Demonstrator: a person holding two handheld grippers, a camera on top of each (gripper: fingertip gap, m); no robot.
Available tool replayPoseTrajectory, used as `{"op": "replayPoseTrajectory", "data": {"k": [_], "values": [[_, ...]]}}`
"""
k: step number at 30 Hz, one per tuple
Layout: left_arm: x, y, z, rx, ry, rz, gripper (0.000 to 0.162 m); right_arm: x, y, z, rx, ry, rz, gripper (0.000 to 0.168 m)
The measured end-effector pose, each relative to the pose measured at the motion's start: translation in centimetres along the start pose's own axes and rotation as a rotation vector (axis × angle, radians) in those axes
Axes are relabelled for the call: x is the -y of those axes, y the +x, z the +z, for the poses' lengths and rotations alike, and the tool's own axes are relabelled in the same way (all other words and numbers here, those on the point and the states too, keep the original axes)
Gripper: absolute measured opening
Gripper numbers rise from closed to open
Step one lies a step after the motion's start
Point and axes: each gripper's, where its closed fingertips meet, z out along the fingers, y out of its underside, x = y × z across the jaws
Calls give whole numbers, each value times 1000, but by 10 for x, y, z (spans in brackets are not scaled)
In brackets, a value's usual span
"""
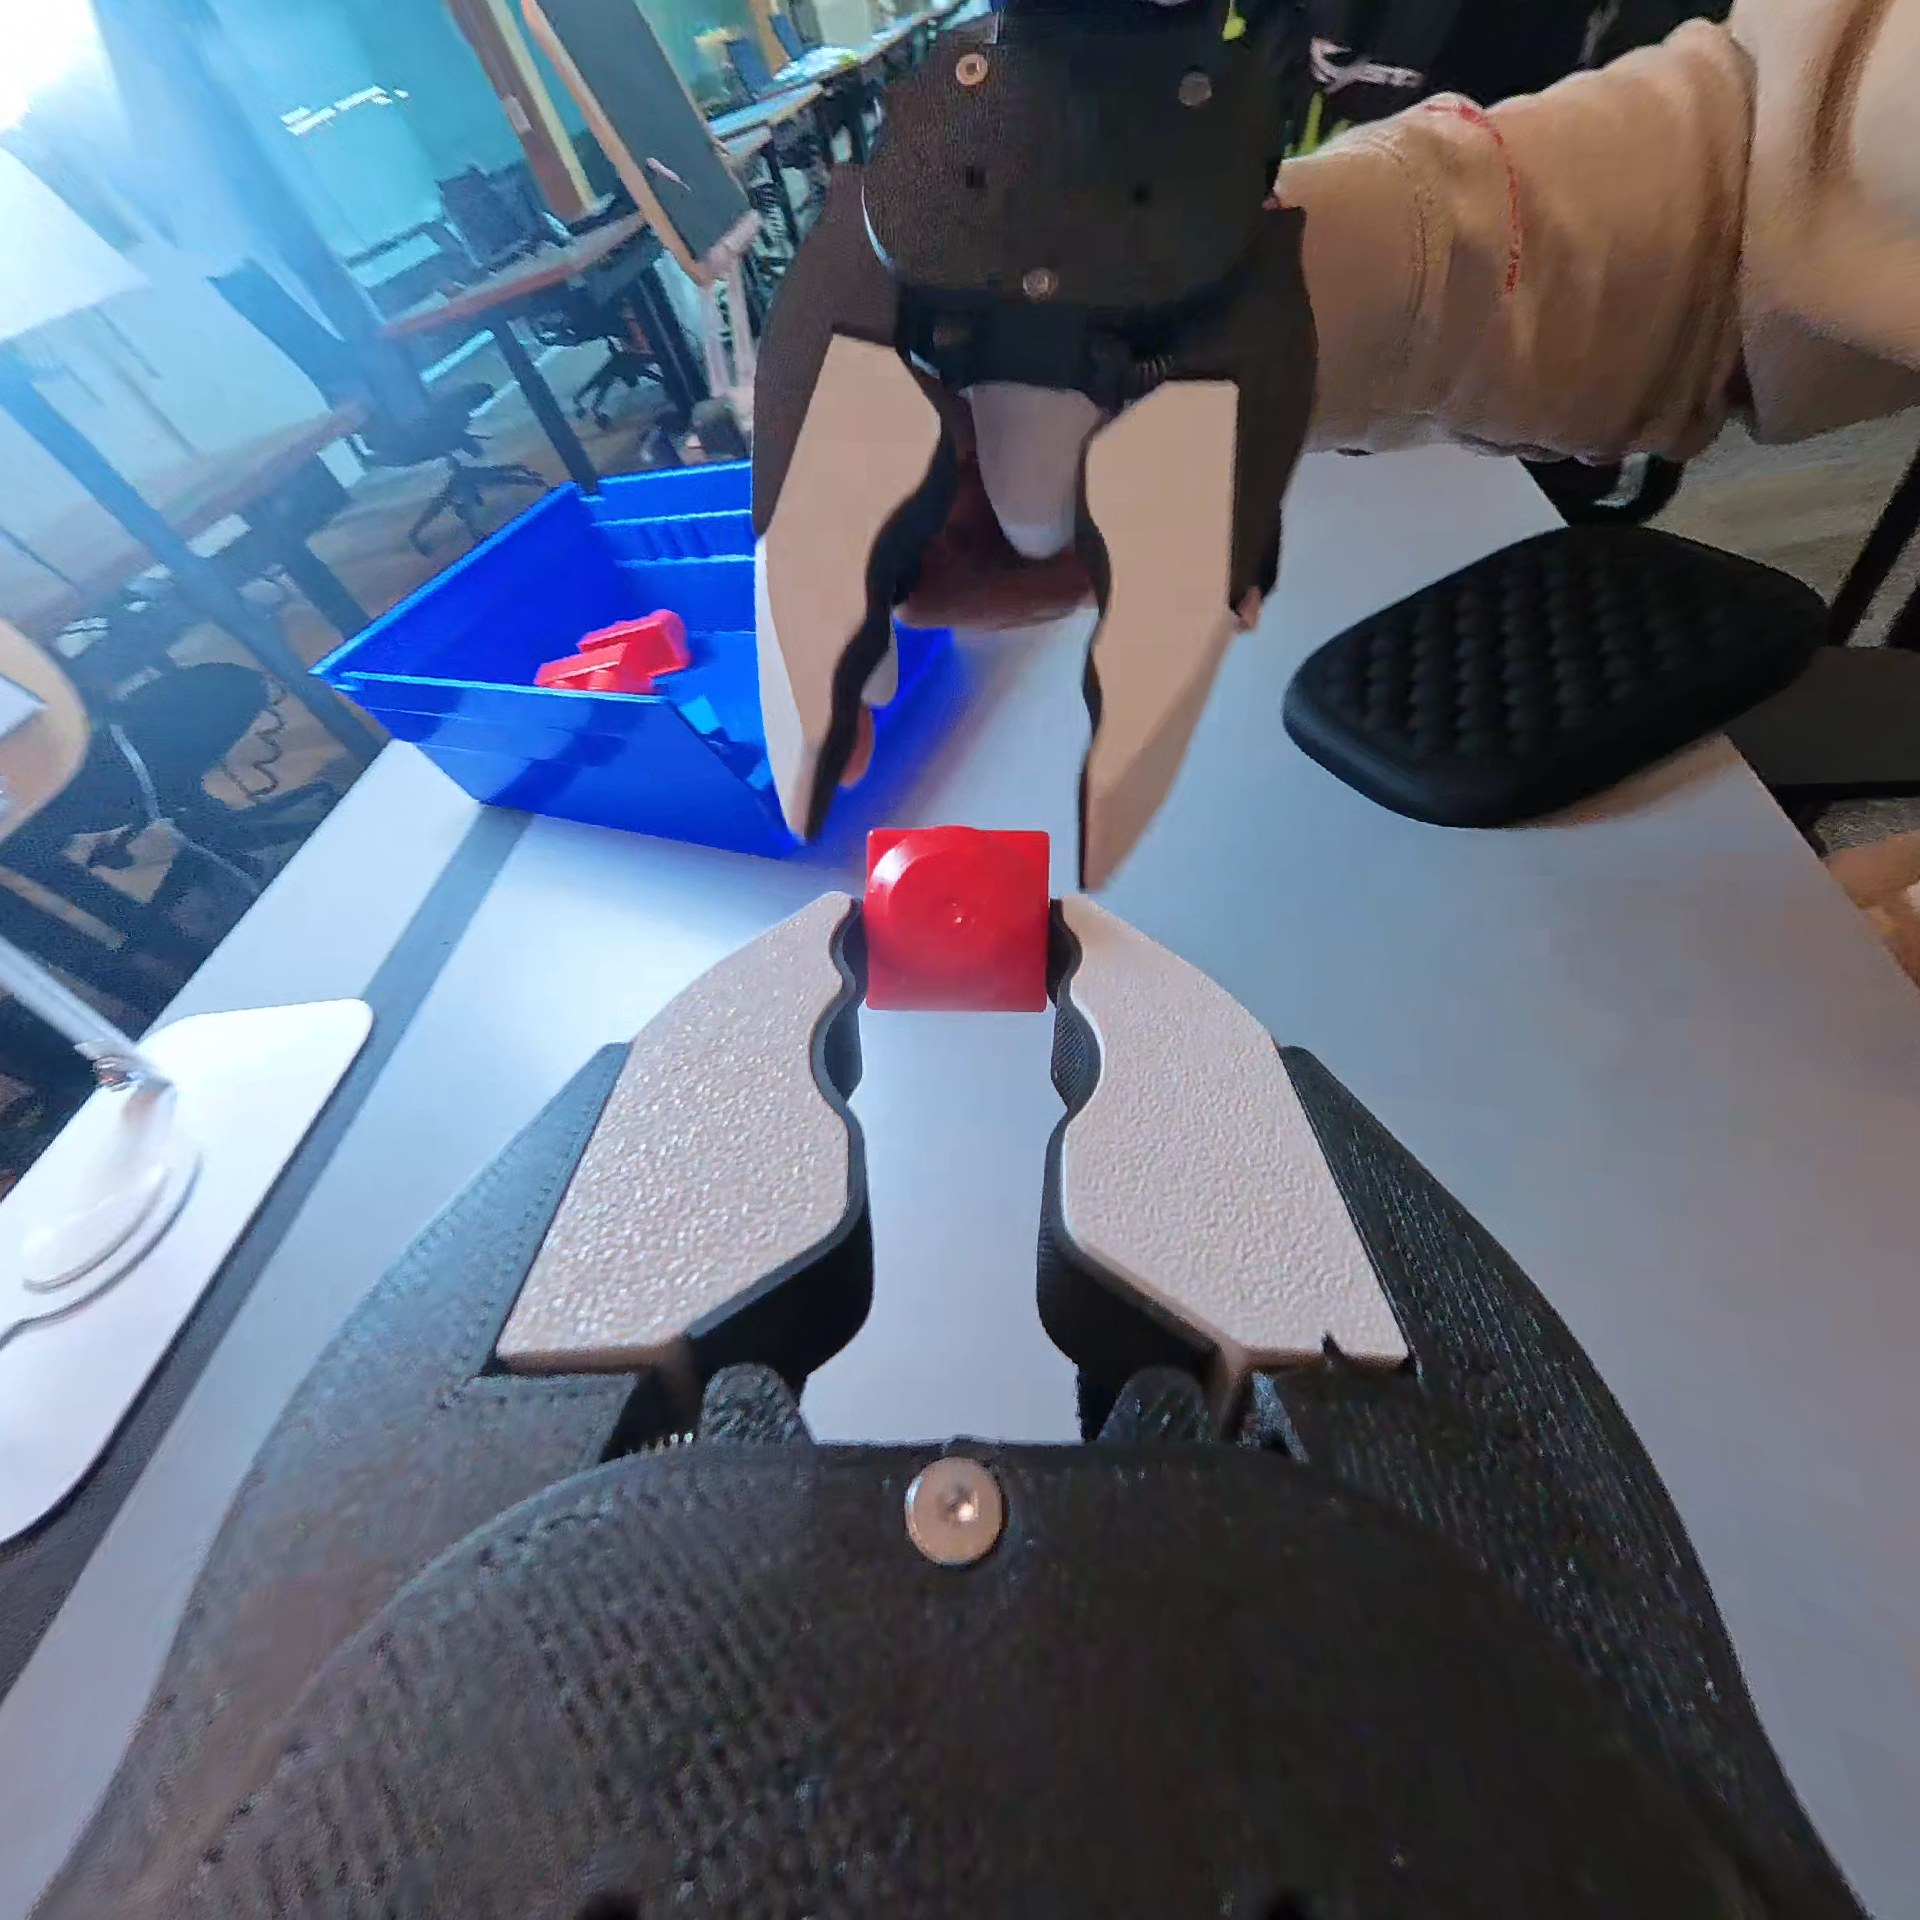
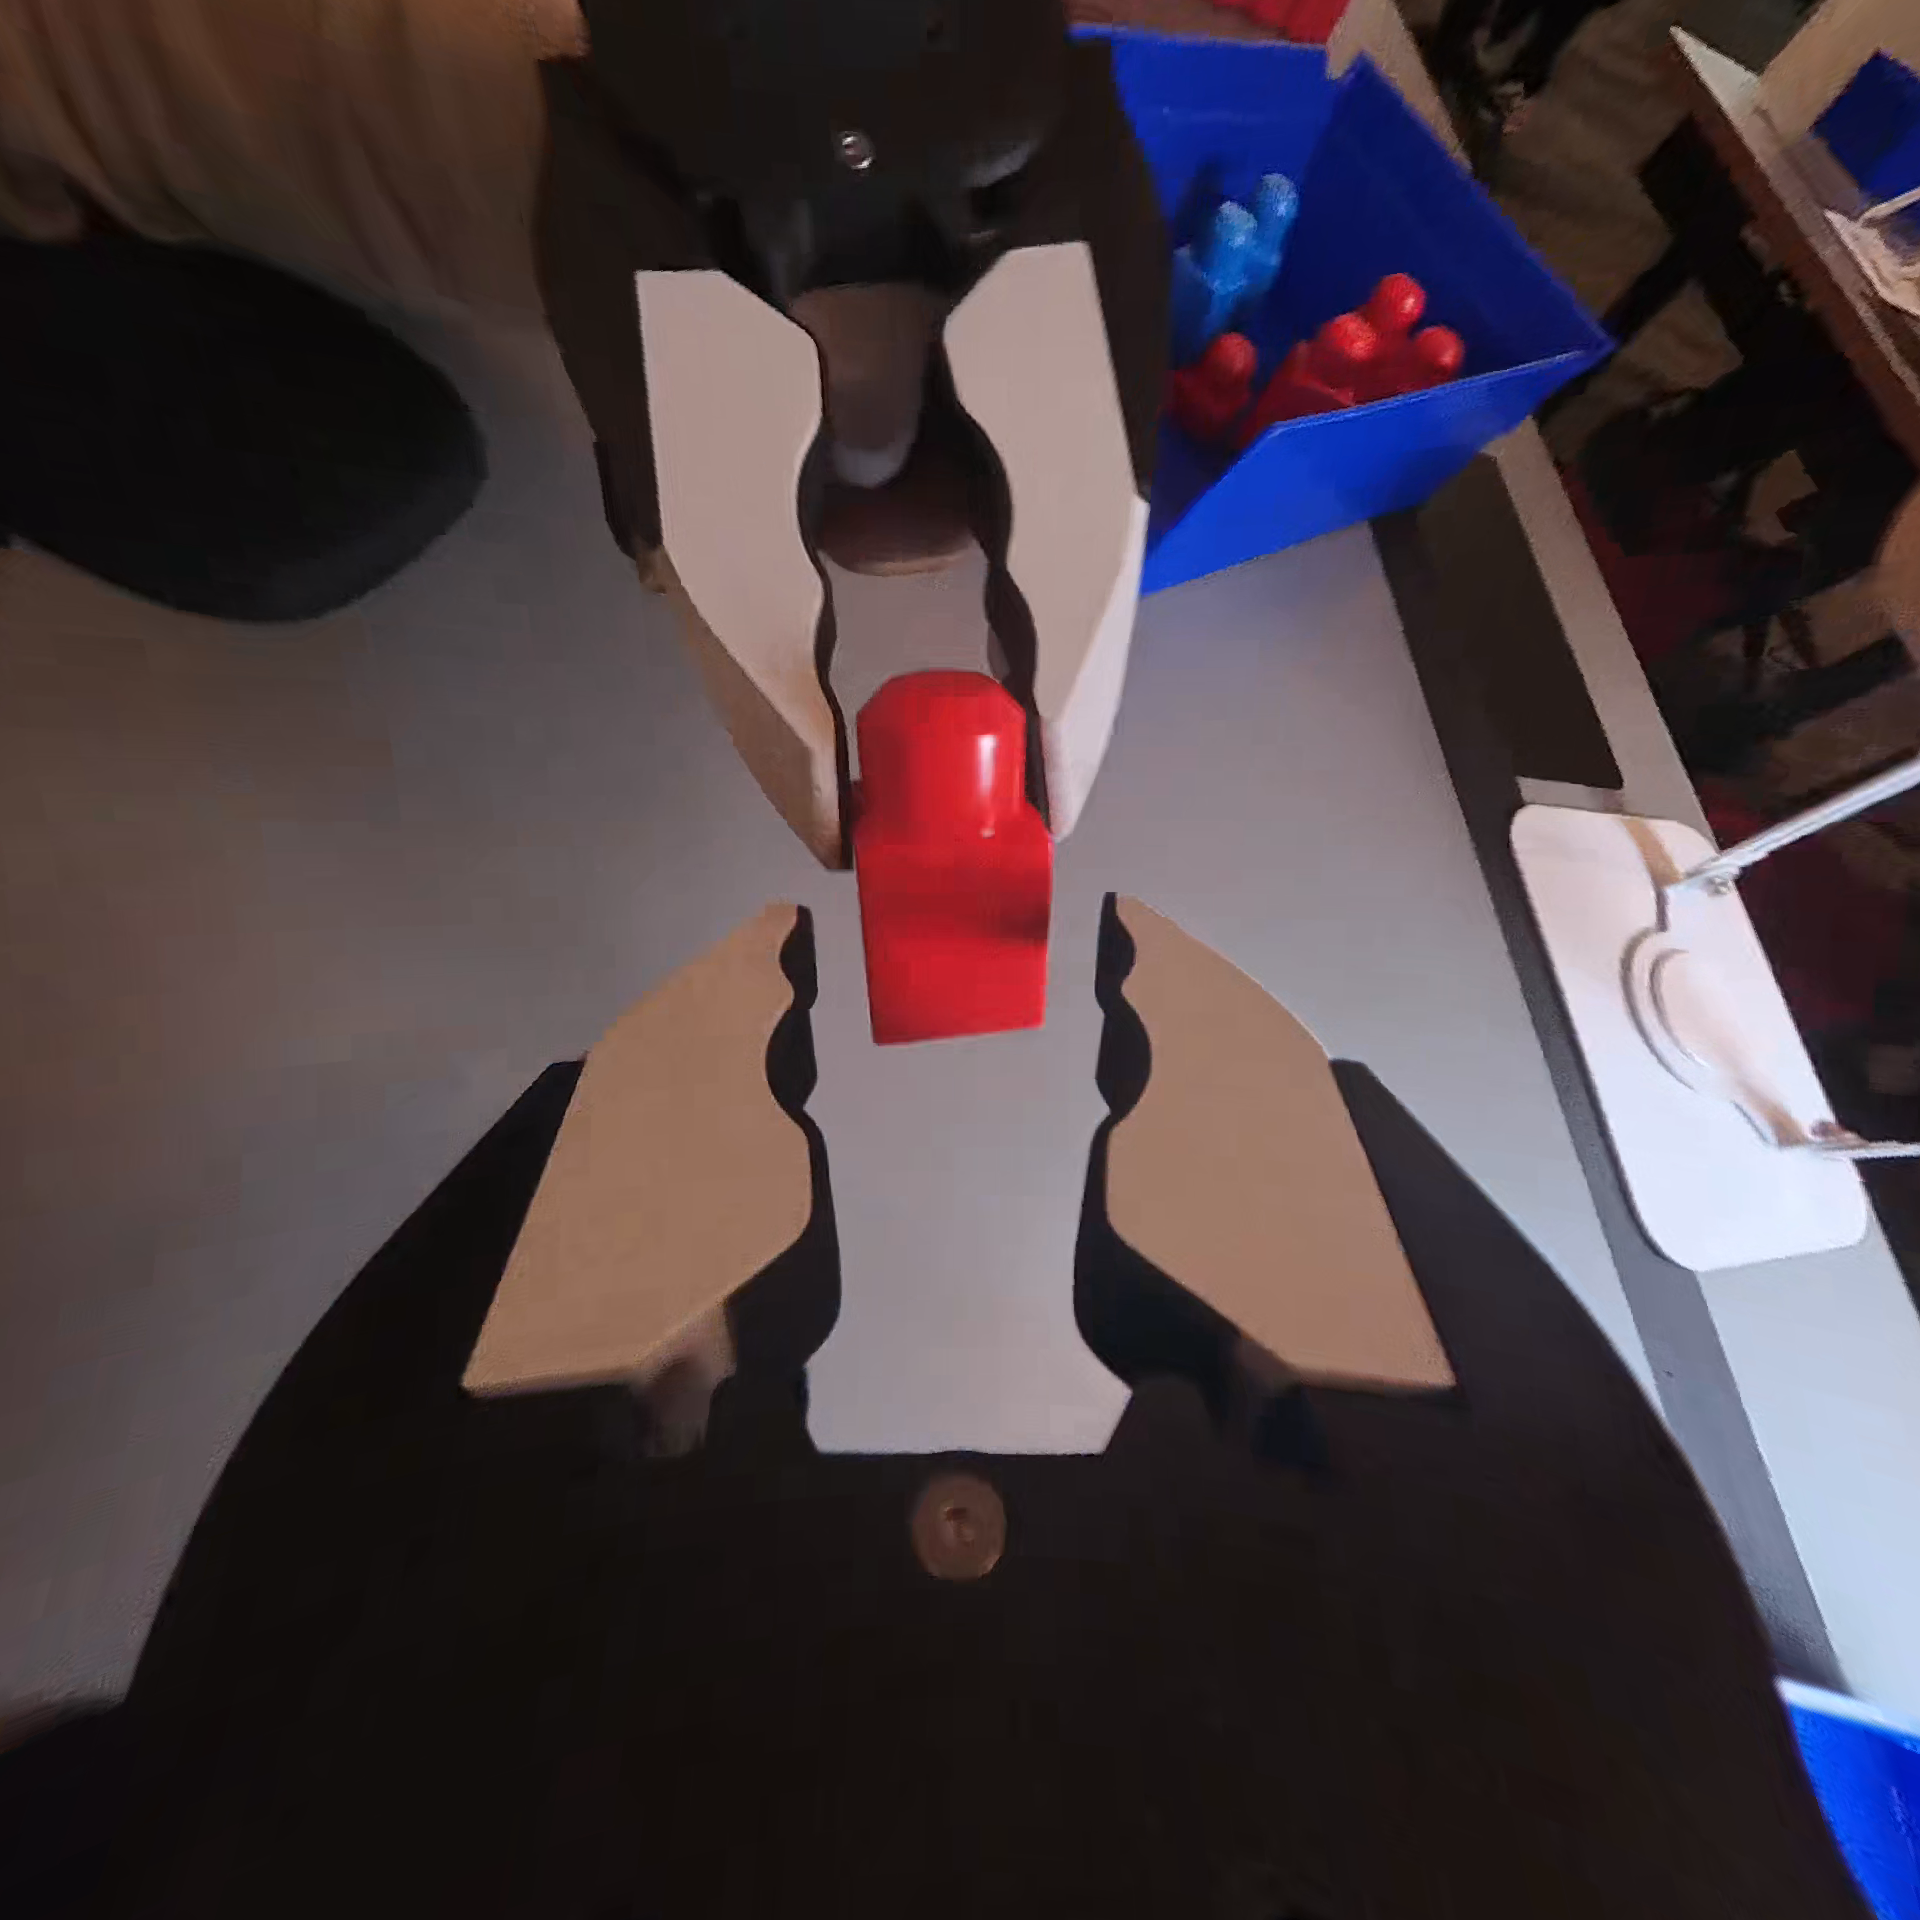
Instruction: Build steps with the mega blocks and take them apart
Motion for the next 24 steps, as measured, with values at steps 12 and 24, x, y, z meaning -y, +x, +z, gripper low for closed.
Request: {"op": "replayPoseTrajectory", "data": {"k": [12,24], "values": [[28,-42,-41,175,96,-14,34,-111,146,-87,-625,-231,340,37],[19,-80,-90,392,-132,96,36,-251,165,-119,-763,-531,785,58]]}}
